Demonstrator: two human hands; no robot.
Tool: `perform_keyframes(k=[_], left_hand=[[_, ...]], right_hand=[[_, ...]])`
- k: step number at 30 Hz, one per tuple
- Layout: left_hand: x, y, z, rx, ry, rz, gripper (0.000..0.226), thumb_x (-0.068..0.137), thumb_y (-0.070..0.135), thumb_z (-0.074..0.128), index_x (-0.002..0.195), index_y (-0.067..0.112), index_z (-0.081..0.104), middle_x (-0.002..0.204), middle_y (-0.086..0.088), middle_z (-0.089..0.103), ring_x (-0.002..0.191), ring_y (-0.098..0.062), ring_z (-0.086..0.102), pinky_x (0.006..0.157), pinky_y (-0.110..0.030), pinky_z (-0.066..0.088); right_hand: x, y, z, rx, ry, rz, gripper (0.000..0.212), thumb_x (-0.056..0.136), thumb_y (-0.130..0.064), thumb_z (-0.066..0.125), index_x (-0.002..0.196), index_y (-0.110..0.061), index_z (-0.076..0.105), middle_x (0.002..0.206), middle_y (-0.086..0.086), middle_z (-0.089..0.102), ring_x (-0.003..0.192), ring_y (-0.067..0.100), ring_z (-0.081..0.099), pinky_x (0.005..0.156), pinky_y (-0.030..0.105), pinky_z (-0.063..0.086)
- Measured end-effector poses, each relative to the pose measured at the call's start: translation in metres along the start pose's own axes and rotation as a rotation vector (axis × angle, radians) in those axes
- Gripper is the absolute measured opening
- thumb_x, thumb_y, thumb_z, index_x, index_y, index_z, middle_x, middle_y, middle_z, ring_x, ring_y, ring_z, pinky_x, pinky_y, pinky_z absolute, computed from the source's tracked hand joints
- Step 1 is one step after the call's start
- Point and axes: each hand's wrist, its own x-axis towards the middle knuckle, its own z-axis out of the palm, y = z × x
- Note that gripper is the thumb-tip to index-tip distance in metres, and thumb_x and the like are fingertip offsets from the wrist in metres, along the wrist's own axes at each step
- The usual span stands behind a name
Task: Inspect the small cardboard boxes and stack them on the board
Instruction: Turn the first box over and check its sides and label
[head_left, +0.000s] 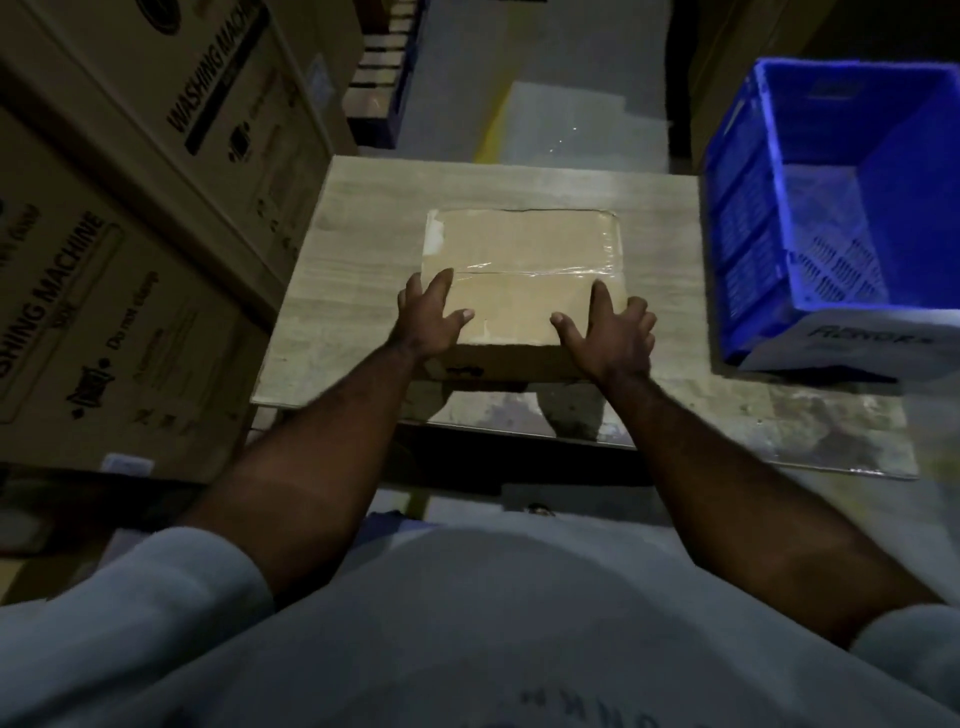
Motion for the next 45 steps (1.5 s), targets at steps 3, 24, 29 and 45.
perform_keyframes(k=[3,24,29,45], left_hand=[[-0.004,0.003,0.008,0.059,0.006,-0.015,0.059,0.103,0.04,0.056,0.156,0.023,0.036,0.166,-0.022,0.008,0.149,-0.043,0.016,0.12,-0.049,0.028],[-0.043,-0.058,0.013,-0.258,0.046,0.114,0.071,0.095,0.027,0.074,0.156,0.031,0.039,0.136,-0.009,0.065,0.114,-0.015,0.064,0.091,-0.019,0.045],[-0.039,-0.061,0.005,-0.113,0.064,0.168,0.067,0.099,0.027,0.069,0.158,0.028,0.038,0.106,-0.014,0.073,0.085,-0.014,0.06,0.074,-0.021,0.042],[0.022,0.002,-0.092,-0.021,0.501,0.197,0.056,0.088,0.057,0.069,0.136,0.029,0.061,0.105,-0.003,0.077,0.095,-0.025,0.071,0.078,-0.038,0.058]], right_hand=[[-0.002,0.004,0.006,-0.041,0.02,-0.031,0.082,0.097,-0.075,0.041,0.16,-0.025,0.029,0.145,0.028,0.036,0.127,0.045,0.04,0.099,0.055,0.044],[-0.033,0.026,0.027,0.221,0.034,-0.044,0.095,0.091,-0.056,0.072,0.164,-0.028,0.018,0.162,0.02,0.02,0.14,0.043,0.044,0.111,0.054,0.048],[-0.034,0.02,0.019,0.26,0.073,-0.014,0.086,0.091,-0.052,0.075,0.161,-0.025,0.033,0.159,0.018,0.034,0.135,0.04,0.051,0.107,0.049,0.049],[0.003,-0.031,-0.063,0.236,0.522,-0.116,0.04,0.105,-0.038,0.051,0.143,-0.03,0.06,0.127,0.003,0.072,0.113,0.024,0.068,0.096,0.043,0.056]])
